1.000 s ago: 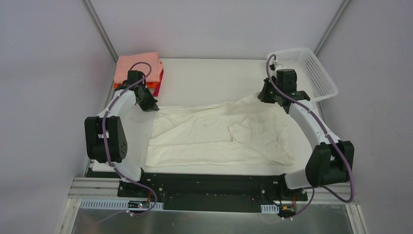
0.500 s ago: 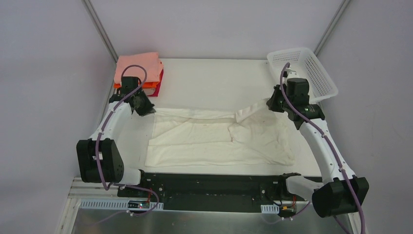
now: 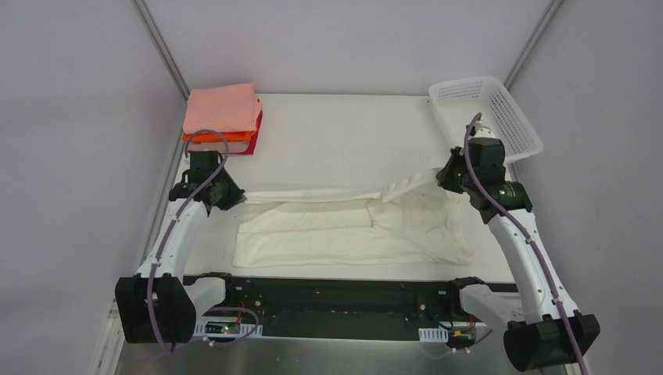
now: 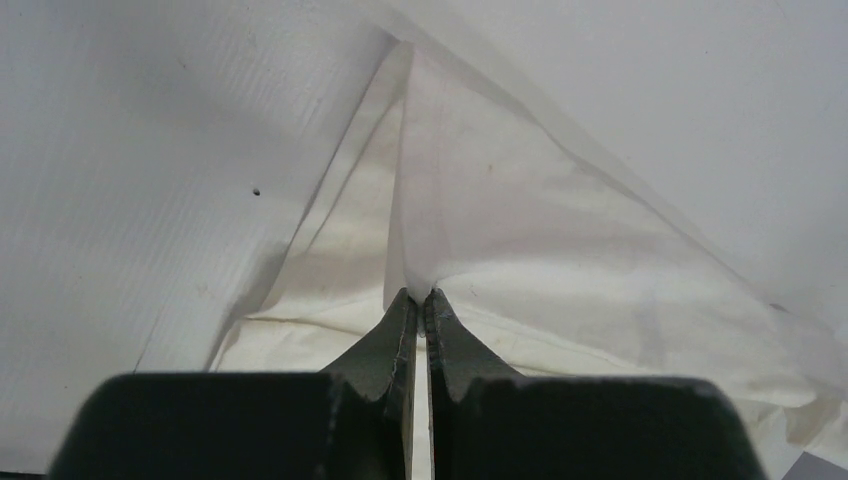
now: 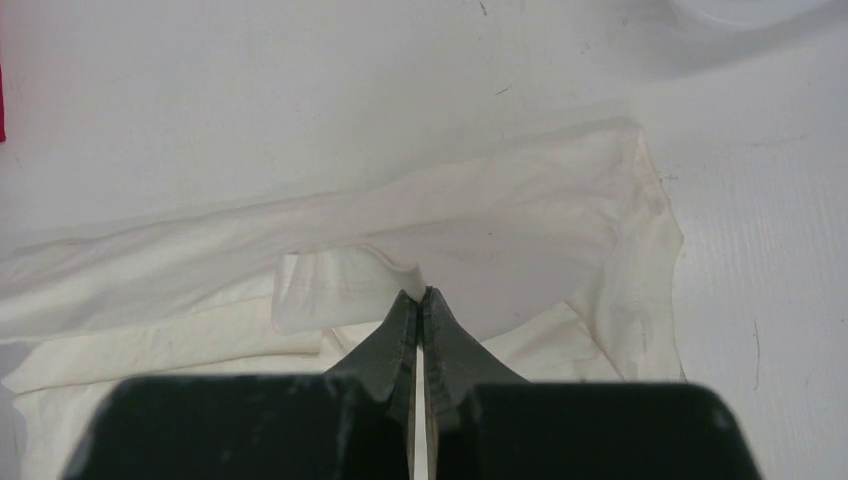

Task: Fold and stack the t-shirts
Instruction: Fold the other side of the tshirt into a rectangle

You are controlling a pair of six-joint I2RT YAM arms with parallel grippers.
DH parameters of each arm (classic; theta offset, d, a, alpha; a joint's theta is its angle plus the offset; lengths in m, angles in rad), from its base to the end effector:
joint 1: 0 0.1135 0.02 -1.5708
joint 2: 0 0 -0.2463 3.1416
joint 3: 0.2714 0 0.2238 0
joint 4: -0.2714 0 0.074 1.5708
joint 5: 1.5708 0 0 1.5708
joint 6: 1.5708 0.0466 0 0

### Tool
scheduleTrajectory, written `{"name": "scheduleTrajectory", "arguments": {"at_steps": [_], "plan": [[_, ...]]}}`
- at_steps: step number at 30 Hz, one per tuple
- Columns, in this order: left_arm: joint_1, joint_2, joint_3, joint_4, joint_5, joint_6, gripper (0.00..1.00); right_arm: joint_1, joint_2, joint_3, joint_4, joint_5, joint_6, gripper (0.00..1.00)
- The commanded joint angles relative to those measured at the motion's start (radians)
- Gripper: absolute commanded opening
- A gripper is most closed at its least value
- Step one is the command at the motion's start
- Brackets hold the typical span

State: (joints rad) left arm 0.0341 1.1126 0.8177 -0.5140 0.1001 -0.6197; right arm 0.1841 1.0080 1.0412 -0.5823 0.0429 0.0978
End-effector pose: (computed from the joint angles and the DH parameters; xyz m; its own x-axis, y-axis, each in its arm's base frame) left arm 0.2179 0.0028 0.2420 -0.6090 -0.5990 -0.5199 -0.3915 0.7971 -0.4598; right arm 0.2018 0.0355 0.3260 -0.5250 0.0015 -0.8511 -0.0961 0.9935 0.0610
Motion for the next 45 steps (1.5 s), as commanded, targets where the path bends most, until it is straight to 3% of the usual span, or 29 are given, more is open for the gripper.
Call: {"name": "scheduleTrajectory", "arguments": {"at_steps": [1,12,21,27,31,33,35,39,41,45], "plan": [[-0.001,-0.076,-0.049,-0.018,-0.016,-0.054,0.00,-0.007,-0.051,-0.033,-0.037,0.023,0.052,0.00],[-0.008,-0.266,-0.170,-0.067,-0.084,-0.130,0.00,-0.007,-0.088,-0.055,-0.097,0.028,0.090,0.00],[-0.015,-0.239,-0.259,-0.069,-0.083,-0.162,0.00,-0.008,-0.089,-0.134,-0.133,0.022,0.152,0.03],[-0.018,-0.269,-0.330,-0.072,-0.107,-0.211,0.16,-0.008,-0.084,-0.215,-0.217,0.066,0.299,0.08],[-0.018,-0.319,-0.335,-0.125,-0.167,-0.279,0.41,-0.008,-0.082,-0.251,-0.327,0.051,0.401,0.30],[-0.017,-0.345,-0.306,-0.151,-0.183,-0.296,0.69,-0.007,-0.116,-0.269,-0.349,0.051,0.424,0.60],[-0.018,-0.366,-0.270,-0.159,-0.186,-0.304,0.95,-0.007,-0.162,-0.270,-0.357,0.069,0.424,0.73],[-0.023,-0.356,-0.173,-0.160,-0.163,-0.275,0.99,-0.007,-0.235,-0.192,-0.389,0.099,0.388,0.87],[-0.030,-0.312,-0.124,-0.156,-0.129,-0.246,0.99,-0.007,-0.271,-0.169,-0.348,0.002,0.345,0.98],[-0.202,-0.172,-0.035,-0.100,-0.117,-0.191,0.99,-0.007,-0.249,-0.224,-0.123,-0.256,0.266,0.99]]}}
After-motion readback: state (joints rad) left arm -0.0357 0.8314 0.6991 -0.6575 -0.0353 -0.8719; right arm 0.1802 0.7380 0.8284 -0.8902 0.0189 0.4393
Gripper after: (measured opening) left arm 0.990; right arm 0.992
